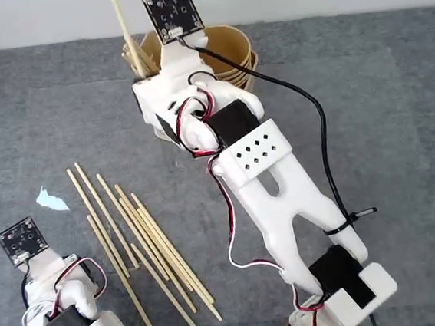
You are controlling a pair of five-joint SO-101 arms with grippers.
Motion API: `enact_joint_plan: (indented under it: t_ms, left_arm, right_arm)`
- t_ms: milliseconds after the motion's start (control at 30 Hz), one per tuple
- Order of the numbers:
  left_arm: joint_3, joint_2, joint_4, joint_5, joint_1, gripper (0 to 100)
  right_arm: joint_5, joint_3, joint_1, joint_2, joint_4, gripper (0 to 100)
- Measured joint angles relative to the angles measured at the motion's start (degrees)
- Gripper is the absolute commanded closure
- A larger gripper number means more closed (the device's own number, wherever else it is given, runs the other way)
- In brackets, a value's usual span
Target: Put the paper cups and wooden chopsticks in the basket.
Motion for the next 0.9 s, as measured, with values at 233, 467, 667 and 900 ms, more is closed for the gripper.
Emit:
enact_joint_plan:
  t_ms: [233, 467, 667, 900]
  left_arm:
    - [0.0, 0.0, 0.0, 0.0, 0.0, 92]
    - [0.0, 0.0, 0.0, 0.0, 0.0, 92]
    - [0.0, 0.0, 0.0, 0.0, 0.0, 92]
    - [0.0, 0.0, 0.0, 0.0, 0.0, 92]
  right_arm:
    - [6.7, 10.2, 2.7, -0.1, -20.8, 99.1]
    - [10.6, 25.9, 6.2, -0.1, -46.8, 99.1]
    - [11.0, 30.9, 6.8, 0.0, -60.3, 99.1]
    - [13.8, 30.9, 6.9, 4.9, -69.9, 99.1]
